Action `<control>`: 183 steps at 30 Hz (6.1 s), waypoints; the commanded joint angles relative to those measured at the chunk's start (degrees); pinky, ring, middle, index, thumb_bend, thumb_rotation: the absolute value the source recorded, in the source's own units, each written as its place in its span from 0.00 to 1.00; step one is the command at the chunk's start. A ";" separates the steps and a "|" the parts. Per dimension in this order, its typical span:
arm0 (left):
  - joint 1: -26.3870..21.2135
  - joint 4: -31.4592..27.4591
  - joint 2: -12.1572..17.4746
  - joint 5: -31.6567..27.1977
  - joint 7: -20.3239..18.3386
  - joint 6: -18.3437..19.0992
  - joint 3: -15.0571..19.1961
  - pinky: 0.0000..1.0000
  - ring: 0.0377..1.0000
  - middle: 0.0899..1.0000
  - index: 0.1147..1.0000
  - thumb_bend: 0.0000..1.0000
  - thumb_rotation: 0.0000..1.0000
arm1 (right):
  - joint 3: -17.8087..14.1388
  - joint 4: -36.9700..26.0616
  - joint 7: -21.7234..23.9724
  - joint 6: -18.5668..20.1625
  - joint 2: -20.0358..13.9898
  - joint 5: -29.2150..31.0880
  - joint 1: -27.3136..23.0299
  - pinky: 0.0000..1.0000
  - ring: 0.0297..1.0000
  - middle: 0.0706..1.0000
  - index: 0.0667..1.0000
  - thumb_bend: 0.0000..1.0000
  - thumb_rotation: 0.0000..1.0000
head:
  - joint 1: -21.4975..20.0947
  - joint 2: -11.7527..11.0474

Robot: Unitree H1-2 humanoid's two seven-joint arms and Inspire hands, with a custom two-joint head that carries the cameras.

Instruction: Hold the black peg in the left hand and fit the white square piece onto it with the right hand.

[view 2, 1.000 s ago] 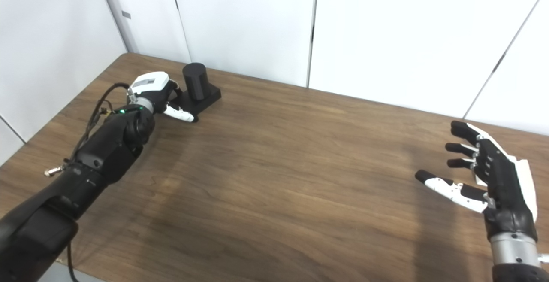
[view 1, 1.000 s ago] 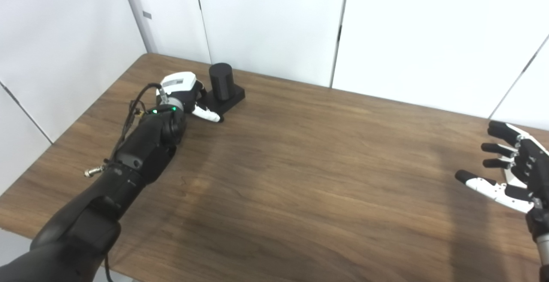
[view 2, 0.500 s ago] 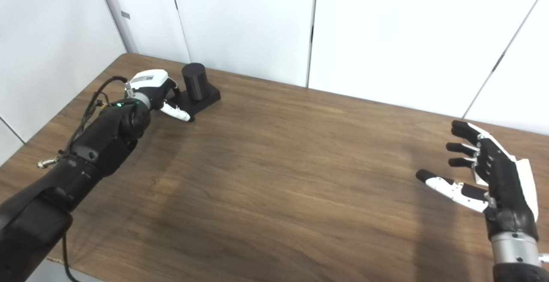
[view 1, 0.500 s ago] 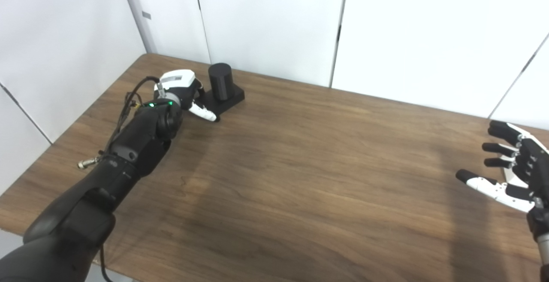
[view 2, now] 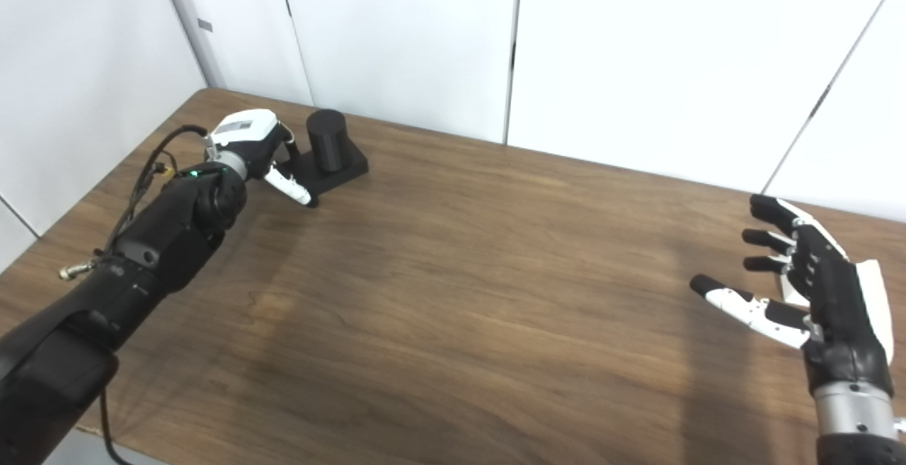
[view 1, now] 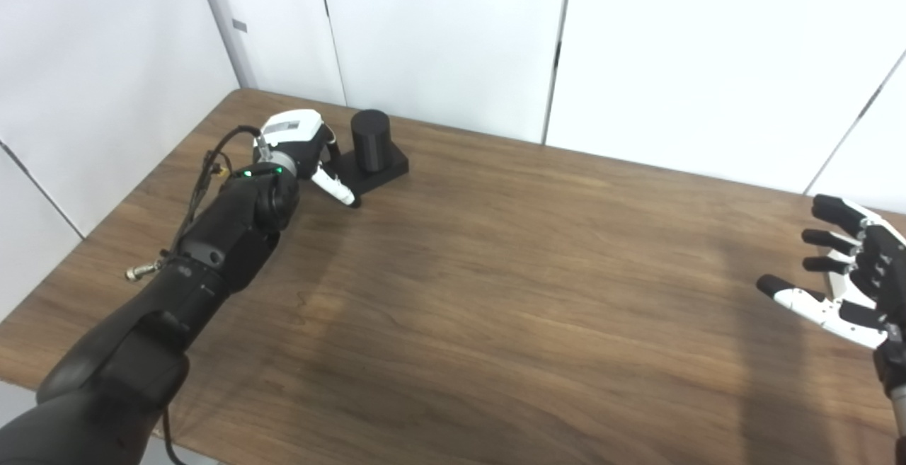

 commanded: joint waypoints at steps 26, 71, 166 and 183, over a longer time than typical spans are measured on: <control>0.84 -4.95 -0.57 -5.18 -0.87 -17.53 -2.38 0.84 0.93 0.87 0.42 0.52 0.07 | -0.57 -1.62 -0.65 -0.88 -1.13 -0.75 -2.14 0.63 0.72 0.79 0.76 0.63 0.00 | -1.07 0.28; 3.27 -27.88 -9.83 -5.21 -23.65 -30.29 -12.94 0.88 0.94 0.86 0.42 0.52 0.07 | -0.69 1.22 -1.98 -7.15 -0.84 -0.89 -1.33 0.59 0.71 0.78 0.75 0.65 0.00 | -6.57 1.76; 7.49 -17.09 -1.27 -3.01 -15.98 -45.38 -14.21 0.82 0.90 0.82 0.42 0.52 0.07 | 22.98 39.80 37.74 2.71 -31.62 -25.35 -37.37 0.78 0.98 1.00 0.93 0.92 0.28 | -45.25 -6.40; 7.98 -18.02 -1.60 -2.87 -16.30 -45.20 -14.64 0.80 0.88 0.82 0.42 0.52 0.07 | 23.50 43.77 32.65 1.82 -29.67 -25.63 -36.00 0.77 0.95 0.98 0.90 0.92 0.20 | -44.13 -5.96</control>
